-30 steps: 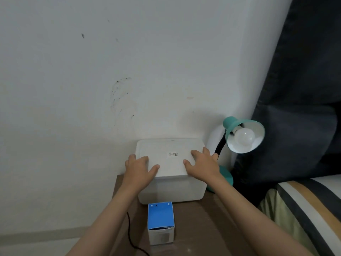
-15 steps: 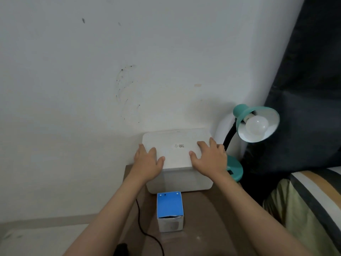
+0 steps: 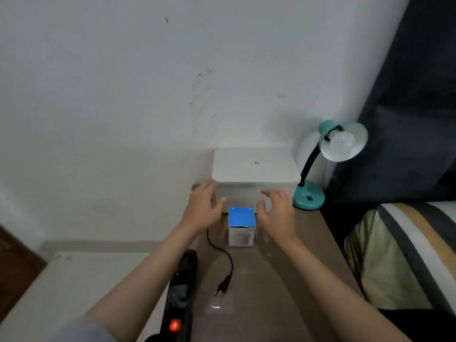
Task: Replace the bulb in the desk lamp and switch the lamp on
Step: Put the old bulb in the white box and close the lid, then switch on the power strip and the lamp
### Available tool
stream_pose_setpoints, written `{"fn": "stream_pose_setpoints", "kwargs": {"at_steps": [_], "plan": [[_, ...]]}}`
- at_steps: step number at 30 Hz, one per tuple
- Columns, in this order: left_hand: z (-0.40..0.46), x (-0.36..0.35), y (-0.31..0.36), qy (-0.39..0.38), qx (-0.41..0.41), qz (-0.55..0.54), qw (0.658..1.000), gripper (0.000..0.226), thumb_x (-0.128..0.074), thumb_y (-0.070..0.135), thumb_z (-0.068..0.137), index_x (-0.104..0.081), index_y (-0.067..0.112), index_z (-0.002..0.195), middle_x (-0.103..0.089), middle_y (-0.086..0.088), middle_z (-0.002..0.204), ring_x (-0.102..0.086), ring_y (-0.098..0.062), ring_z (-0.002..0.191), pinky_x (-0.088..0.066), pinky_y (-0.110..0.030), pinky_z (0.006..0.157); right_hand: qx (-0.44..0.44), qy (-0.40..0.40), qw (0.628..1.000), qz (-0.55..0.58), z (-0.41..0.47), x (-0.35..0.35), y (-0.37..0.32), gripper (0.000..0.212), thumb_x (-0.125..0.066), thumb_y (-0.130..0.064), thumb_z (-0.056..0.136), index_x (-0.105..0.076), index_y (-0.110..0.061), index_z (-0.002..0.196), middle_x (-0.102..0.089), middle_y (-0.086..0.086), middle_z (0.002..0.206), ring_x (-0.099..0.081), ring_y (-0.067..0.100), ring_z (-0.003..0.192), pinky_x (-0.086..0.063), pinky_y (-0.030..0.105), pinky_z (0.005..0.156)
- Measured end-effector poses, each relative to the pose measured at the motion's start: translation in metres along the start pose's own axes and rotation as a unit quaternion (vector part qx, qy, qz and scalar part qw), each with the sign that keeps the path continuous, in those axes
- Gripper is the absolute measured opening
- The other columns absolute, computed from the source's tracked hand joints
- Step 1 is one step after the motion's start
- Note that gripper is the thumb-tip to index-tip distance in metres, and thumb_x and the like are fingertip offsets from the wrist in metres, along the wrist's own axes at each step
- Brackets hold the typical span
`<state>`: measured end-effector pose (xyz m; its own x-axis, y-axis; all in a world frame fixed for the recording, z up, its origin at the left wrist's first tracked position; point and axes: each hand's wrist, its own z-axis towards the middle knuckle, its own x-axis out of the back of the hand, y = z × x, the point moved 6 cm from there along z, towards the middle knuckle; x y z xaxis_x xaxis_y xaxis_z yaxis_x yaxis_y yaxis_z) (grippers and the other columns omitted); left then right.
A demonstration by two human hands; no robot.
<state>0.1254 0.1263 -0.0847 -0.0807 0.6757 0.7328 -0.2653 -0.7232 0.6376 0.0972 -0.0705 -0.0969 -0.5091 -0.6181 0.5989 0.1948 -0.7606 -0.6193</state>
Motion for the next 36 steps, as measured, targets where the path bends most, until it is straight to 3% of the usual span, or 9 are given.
{"fn": "stream_pose_setpoints", "kwargs": {"at_steps": [3, 7, 10, 13, 17, 20, 26, 32, 36], "plan": [[-0.07, -0.001, -0.019, 0.017, 0.03, 0.002, 0.999, 0.053, -0.058, 0.03, 0.085, -0.046, 0.011, 0.133, -0.034, -0.016, 0.148, -0.028, -0.029, 0.138, -0.022, -0.036, 0.112, -0.036, -0.06, 0.996, 0.051, -0.07, -0.029, -0.008, 0.013, -0.062, -0.014, 0.081, -0.065, -0.013, 0.093, -0.061, 0.002, 0.085, -0.058, 0.02, 0.08, -0.045, 0.029, 0.07], [-0.152, -0.006, -0.047, 0.038, 0.069, 0.033, 0.996, 0.054, -0.063, 0.029, 0.083, -0.047, 0.012, 0.132, -0.034, -0.013, 0.148, -0.032, -0.028, 0.135, -0.026, -0.031, 0.109, -0.227, -0.239, 0.942, 0.054, -0.146, -0.075, 0.007, 0.029, -0.066, -0.03, 0.08, -0.059, -0.02, 0.107, -0.062, 0.0, 0.103, -0.059, 0.017, 0.095, -0.048, 0.028, 0.079], [-0.191, -0.015, -0.066, 0.026, 0.101, 0.051, 0.993, 0.057, -0.066, 0.031, 0.079, -0.049, 0.011, 0.129, -0.039, -0.011, 0.144, -0.04, -0.031, 0.128, -0.034, -0.036, 0.106, -0.26, -0.241, 0.934, 0.051, -0.164, -0.085, 0.004, 0.025, -0.066, -0.023, 0.076, -0.059, -0.02, 0.1, -0.061, 0.004, 0.101, -0.059, 0.021, 0.095, -0.05, 0.032, 0.084], [-0.213, -0.025, -0.077, 0.011, 0.125, 0.05, 0.991, 0.063, -0.061, 0.039, 0.076, -0.048, 0.011, 0.13, -0.034, -0.015, 0.148, -0.038, -0.032, 0.13, -0.034, -0.038, 0.106, -0.318, -0.232, 0.915, 0.089, -0.168, -0.087, -0.003, 0.025, -0.065, -0.011, 0.07, -0.059, -0.022, 0.091, -0.065, 0.001, 0.088, -0.063, 0.021, 0.085, -0.054, 0.036, 0.079], [-0.223, -0.029, -0.075, 0.046, 0.116, 0.038, 0.991, 0.058, -0.06, 0.035, 0.08, -0.047, 0.014, 0.132, -0.027, -0.009, 0.153, -0.034, -0.028, 0.133, -0.035, -0.035, 0.104, -0.409, -0.214, 0.87, 0.174, -0.17, -0.091, -0.001, 0.024, -0.068, -0.016, 0.06, -0.059, -0.029, 0.078, -0.069, -0.001, 0.08, -0.068, 0.022, 0.073, -0.059, 0.045, 0.073], [-0.224, -0.03, -0.076, 0.072, 0.113, 0.031, 0.99, 0.056, -0.065, 0.029, 0.079, -0.05, 0.014, 0.131, -0.03, -0.007, 0.151, -0.037, -0.025, 0.132, -0.036, -0.029, 0.1, -0.41, -0.177, 0.865, 0.227, -0.163, -0.084, -0.008, 0.015, -0.07, -0.018, 0.063, -0.066, -0.027, 0.075, -0.072, 0.001, 0.083, -0.069, 0.022, 0.073, -0.058, 0.046, 0.075], [-0.228, -0.029, -0.08, 0.097, 0.115, 0.01, 0.989, 0.052, -0.066, 0.029, 0.074, -0.057, 0.01, 0.122, -0.041, -0.009, 0.145, -0.046, -0.025, 0.127, -0.036, -0.025, 0.095, -0.327, -0.155, 0.87, 0.335, -0.142, -0.084, -0.042, 0.015, -0.072, -0.013, 0.079, -0.072, -0.018, 0.094, -0.071, 0.0, 0.093, -0.066, 0.014, 0.09, -0.055, 0.034, 0.085], [-0.228, -0.03, -0.084, 0.104, 0.111, -0.003, 0.988, 0.052, -0.061, 0.035, 0.071, -0.06, 0.01, 0.117, -0.046, -0.01, 0.141, -0.05, -0.023, 0.122, -0.038, -0.025, 0.095, -0.244, -0.166, 0.904, 0.308, -0.132, -0.106, -0.069, 0.016, -0.069, -0.012, 0.08, -0.074, -0.024, 0.09, -0.073, -0.008, 0.082, -0.067, 0.004, 0.076, -0.058, 0.03, 0.077], [-0.227, -0.032, -0.088, 0.105, 0.107, -0.005, 0.989, 0.051, -0.062, 0.035, 0.071, -0.06, 0.009, 0.115, -0.048, -0.012, 0.14, -0.052, -0.025, 0.12, -0.038, -0.025, 0.095, -0.16, -0.197, 0.937, 0.238, -0.128, -0.119, -0.081, 0.016, -0.069, -0.012, 0.081, -0.075, -0.023, 0.091, -0.073, -0.01, 0.087, -0.064, -0.002, 0.076, -0.056, 0.023, 0.077]]}}
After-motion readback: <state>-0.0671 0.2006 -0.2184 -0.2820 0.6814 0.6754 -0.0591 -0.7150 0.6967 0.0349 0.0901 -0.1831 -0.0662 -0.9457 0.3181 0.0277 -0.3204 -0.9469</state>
